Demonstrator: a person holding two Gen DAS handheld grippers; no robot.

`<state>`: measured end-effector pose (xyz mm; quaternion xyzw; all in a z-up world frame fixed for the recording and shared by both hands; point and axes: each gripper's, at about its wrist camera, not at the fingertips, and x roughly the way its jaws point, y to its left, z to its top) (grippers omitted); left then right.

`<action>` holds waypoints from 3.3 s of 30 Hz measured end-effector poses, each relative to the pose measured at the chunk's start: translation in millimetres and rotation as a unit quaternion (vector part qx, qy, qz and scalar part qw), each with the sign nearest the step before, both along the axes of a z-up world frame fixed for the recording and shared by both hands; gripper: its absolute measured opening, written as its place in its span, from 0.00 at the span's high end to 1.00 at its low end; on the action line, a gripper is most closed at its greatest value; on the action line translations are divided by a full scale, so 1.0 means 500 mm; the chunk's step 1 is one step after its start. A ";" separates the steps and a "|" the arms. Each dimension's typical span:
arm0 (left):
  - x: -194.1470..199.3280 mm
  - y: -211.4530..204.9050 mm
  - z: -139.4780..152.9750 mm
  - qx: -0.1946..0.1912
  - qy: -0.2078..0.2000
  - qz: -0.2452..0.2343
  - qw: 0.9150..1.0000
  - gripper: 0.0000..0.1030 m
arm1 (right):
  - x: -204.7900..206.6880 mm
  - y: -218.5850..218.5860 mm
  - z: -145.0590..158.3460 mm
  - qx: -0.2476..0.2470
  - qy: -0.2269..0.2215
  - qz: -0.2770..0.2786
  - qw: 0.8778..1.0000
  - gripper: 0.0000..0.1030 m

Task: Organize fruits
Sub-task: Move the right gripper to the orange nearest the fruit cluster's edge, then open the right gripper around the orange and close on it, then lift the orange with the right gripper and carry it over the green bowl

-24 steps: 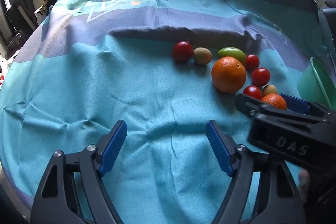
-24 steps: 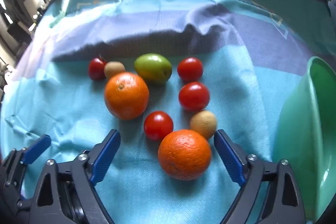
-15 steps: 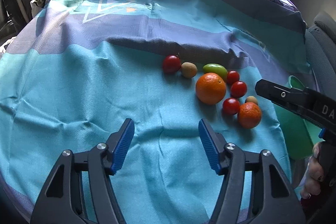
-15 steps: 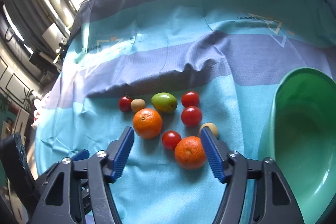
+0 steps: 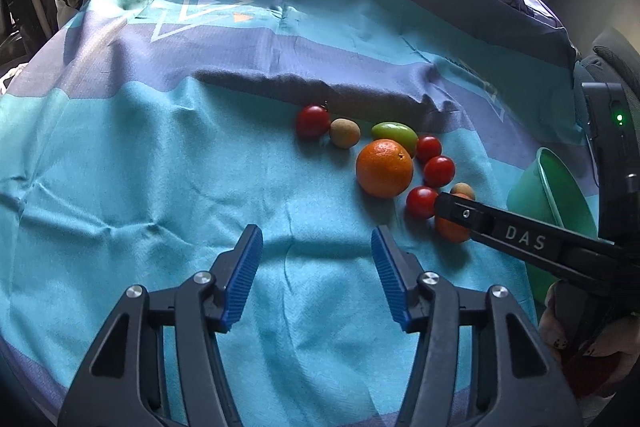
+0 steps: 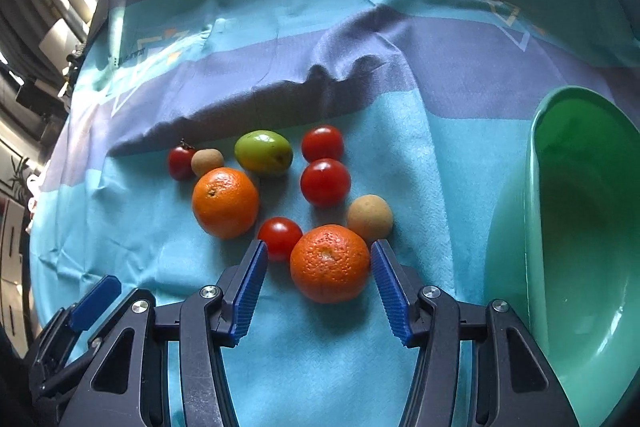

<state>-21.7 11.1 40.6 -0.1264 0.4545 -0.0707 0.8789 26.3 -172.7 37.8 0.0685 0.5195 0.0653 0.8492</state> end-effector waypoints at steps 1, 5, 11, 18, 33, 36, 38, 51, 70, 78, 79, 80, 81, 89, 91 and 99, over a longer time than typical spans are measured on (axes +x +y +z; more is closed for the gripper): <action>-0.001 -0.002 0.003 0.001 0.000 -0.001 1.000 0.46 | 0.000 0.002 -0.001 -0.001 0.001 0.002 1.000 0.45; -0.008 -0.006 0.035 0.006 0.005 0.006 1.000 0.46 | 0.004 0.000 -0.008 0.004 0.000 0.006 1.000 0.51; -0.040 -0.011 0.155 0.017 -0.008 0.030 0.999 0.44 | 0.001 0.007 -0.033 0.004 0.021 0.037 0.999 0.56; -0.062 -0.040 0.273 0.038 -0.050 0.033 0.997 0.39 | -0.018 -0.015 -0.007 0.076 0.030 0.066 0.994 0.56; -0.030 -0.022 0.178 0.038 -0.030 0.025 0.999 0.39 | -0.054 0.027 -0.027 0.057 0.042 0.105 0.992 0.56; -0.017 -0.011 0.162 0.041 -0.014 0.034 0.998 0.39 | -0.056 0.011 -0.015 0.084 0.030 0.105 0.990 0.51; -0.013 -0.010 0.162 0.047 -0.015 0.039 0.998 0.39 | -0.059 -0.002 -0.005 0.092 0.024 0.102 0.990 0.50; -0.002 -0.115 0.041 0.011 0.064 -0.104 0.992 0.38 | -0.062 -0.074 0.056 0.190 -0.011 0.038 0.981 0.50; 0.018 -0.161 -0.017 0.020 0.070 -0.112 0.991 0.39 | -0.039 -0.037 -0.036 0.163 0.064 0.036 0.984 0.50; 0.032 -0.165 -0.046 -0.018 0.101 -0.112 0.988 0.39 | -0.031 -0.045 -0.052 0.177 0.079 0.039 0.980 0.50; 0.033 -0.164 -0.052 -0.026 0.110 -0.109 0.988 0.39 | -0.033 -0.042 -0.051 0.174 0.077 0.043 0.981 0.50; 0.032 -0.165 -0.050 -0.022 0.102 -0.108 0.989 0.40 | -0.032 -0.039 -0.050 0.173 0.076 0.045 0.981 0.50; 0.031 -0.168 -0.050 -0.014 0.098 -0.109 0.989 0.40 | -0.033 -0.039 -0.051 0.174 0.076 0.048 0.981 0.50; 0.031 -0.174 -0.052 0.002 0.082 -0.090 0.992 0.35 | -0.033 -0.031 -0.052 0.178 0.080 0.056 0.979 0.51; 0.033 -0.174 -0.051 0.000 0.082 -0.093 0.992 0.33 | -0.032 -0.035 -0.054 0.186 0.085 0.054 0.977 0.52; 0.033 -0.168 -0.050 0.004 0.081 -0.092 0.992 0.32 | -0.032 -0.039 -0.056 0.191 0.088 0.057 0.976 0.52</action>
